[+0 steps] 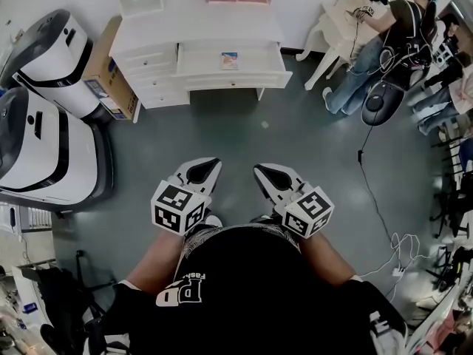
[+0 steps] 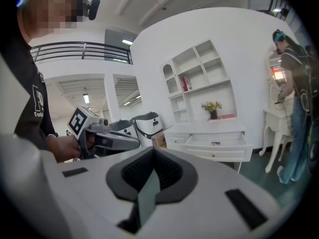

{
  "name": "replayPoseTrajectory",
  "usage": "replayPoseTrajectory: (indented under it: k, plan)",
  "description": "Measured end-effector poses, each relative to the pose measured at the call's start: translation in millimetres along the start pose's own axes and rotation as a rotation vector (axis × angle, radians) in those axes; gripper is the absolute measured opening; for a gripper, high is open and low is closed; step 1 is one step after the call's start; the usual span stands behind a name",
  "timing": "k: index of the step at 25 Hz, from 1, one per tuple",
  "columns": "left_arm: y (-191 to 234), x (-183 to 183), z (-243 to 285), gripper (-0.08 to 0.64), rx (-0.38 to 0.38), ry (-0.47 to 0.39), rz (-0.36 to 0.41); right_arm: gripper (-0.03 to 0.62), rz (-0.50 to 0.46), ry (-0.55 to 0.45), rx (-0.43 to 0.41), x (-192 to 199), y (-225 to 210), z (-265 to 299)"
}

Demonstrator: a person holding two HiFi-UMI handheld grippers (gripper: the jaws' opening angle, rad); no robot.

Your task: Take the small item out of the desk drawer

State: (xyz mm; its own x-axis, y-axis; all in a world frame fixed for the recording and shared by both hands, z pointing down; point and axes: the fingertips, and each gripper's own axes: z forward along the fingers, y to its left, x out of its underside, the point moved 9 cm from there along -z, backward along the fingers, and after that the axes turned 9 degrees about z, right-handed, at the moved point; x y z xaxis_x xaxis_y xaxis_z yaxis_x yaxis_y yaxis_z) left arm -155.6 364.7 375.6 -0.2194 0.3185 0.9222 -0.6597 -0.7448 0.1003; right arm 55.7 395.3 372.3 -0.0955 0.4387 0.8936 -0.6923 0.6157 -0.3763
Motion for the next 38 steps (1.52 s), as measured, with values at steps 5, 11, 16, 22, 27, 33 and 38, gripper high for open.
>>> replayPoseTrajectory:
  k: [5, 11, 16, 22, 27, 33, 38]
  plan:
    - [8.3, 1.8, -7.3, 0.015, 0.02, -0.005, 0.006, 0.009, 0.001, 0.002, 0.019, 3.8, 9.8, 7.4]
    - [17.6, 5.7, -17.9, 0.015, 0.034, -0.007, 0.013, 0.009, 0.002, -0.002, 0.038, 6.0, 21.8, 15.4]
    - [24.9, 9.2, -25.9, 0.015, 0.04, -0.011, 0.013, 0.009, 0.004, 0.002, 0.051, 9.8, 30.5, 21.7]
    - [30.0, 16.9, -36.6, 0.015, 0.052, 0.001, 0.009, 0.009, 0.008, 0.008, 0.055, 13.9, 42.9, 28.7]
    - [33.8, 19.4, -40.7, 0.015, 0.038, -0.006, -0.001, 0.009, 0.009, 0.02, 0.056, 14.2, 43.2, 29.8]
    - [32.1, 22.2, -36.6, 0.015, 0.042, 0.002, -0.007, 0.009, 0.013, 0.027, 0.041, 15.9, 39.7, 34.3]
    - [36.8, 20.3, -29.0, 0.015, 0.021, 0.001, -0.025, 0.009, 0.023, 0.024, 0.033, 13.6, 26.2, 40.3]
